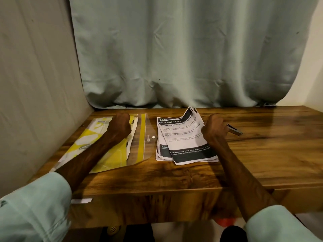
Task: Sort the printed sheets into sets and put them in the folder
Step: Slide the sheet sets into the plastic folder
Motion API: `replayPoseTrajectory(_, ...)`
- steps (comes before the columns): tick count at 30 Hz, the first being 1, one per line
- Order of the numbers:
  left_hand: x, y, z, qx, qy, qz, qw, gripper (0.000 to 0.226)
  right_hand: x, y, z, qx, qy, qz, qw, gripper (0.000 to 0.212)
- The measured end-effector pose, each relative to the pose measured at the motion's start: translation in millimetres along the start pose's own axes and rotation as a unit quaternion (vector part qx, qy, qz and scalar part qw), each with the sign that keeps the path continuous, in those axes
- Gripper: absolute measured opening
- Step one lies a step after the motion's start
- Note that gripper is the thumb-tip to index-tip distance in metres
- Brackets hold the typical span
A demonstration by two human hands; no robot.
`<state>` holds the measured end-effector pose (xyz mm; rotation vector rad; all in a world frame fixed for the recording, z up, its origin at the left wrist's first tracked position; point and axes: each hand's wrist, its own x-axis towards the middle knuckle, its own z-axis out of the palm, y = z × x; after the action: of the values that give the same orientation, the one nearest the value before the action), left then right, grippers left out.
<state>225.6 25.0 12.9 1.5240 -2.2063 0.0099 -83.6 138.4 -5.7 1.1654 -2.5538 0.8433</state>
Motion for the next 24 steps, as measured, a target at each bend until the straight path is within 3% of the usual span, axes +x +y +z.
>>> replayPoseTrajectory(7,-2.0,1.0,0.2,0.006,0.004,0.008,1.0,0.048,-8.3,2.7,9.9,0.072,-0.037,-0.024,0.996,0.013)
replayPoseTrajectory(11,-0.9,-0.4,2.1,0.006,0.002,0.007,1.0,0.048,1.7,2.3,11.8,0.177,-0.064,0.002,0.982,0.027)
replayPoseTrajectory(14,-1.1,-0.2,3.4,0.01,0.0,-0.006,1.0,0.048,18.8,2.1,8.4,0.248,-0.171,0.07,0.951,0.04)
replayPoseTrajectory(18,0.3,2.2,4.2,0.011,-0.001,-0.024,1.0,0.048,24.7,0.5,1.1,0.328,-0.342,0.133,0.871,0.026)
replayPoseTrajectory(24,1.7,2.6,4.8,0.005,0.004,-0.039,0.999,0.046,34.8,-5.1,22.2,0.336,-0.357,0.129,0.862,0.044)
